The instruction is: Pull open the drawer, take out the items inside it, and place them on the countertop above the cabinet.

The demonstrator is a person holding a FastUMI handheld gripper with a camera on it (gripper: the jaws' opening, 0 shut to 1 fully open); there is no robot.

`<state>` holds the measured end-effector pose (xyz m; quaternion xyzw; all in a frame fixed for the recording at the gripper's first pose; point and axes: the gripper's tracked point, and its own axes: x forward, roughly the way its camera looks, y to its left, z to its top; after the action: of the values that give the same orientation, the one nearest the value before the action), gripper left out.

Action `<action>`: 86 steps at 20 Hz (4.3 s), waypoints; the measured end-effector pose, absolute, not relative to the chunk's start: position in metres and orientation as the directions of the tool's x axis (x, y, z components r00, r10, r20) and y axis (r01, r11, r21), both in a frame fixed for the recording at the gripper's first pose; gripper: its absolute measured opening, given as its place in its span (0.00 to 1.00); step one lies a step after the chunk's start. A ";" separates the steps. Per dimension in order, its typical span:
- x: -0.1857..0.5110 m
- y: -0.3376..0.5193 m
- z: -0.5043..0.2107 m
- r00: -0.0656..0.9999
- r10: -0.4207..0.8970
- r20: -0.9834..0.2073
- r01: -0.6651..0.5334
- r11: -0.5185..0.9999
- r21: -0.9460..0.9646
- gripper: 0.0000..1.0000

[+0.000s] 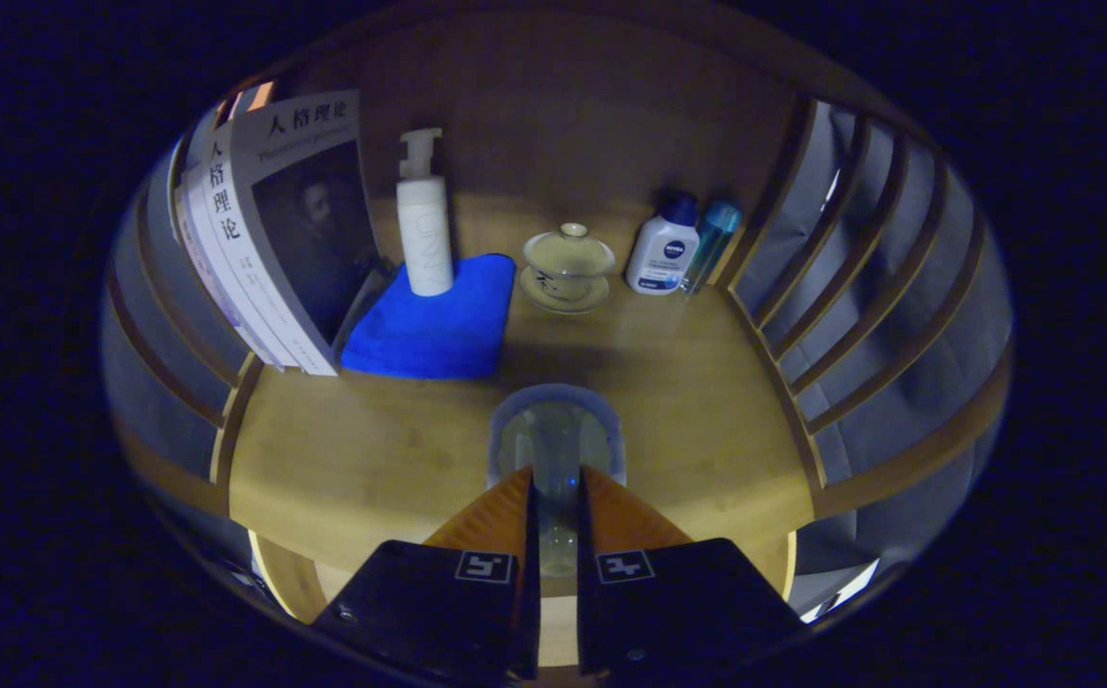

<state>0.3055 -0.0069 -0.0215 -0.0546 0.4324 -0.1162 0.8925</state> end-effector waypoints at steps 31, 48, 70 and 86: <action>0.158 0.052 0.049 0.865 0.066 -0.497 -0.148 0.981 -0.129 0.67; 0.016 0.063 0.038 0.973 0.220 -0.070 -0.229 0.960 -0.160 1.00; -0.001 0.007 -0.167 0.992 0.006 -0.122 -0.014 0.998 -0.068 1.00; 0.047 0.008 -0.163 0.990 -0.051 -0.133 0.044 0.997 -0.057 0.99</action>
<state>0.0475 0.0078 -0.1625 -0.0269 0.0676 -0.0239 0.9971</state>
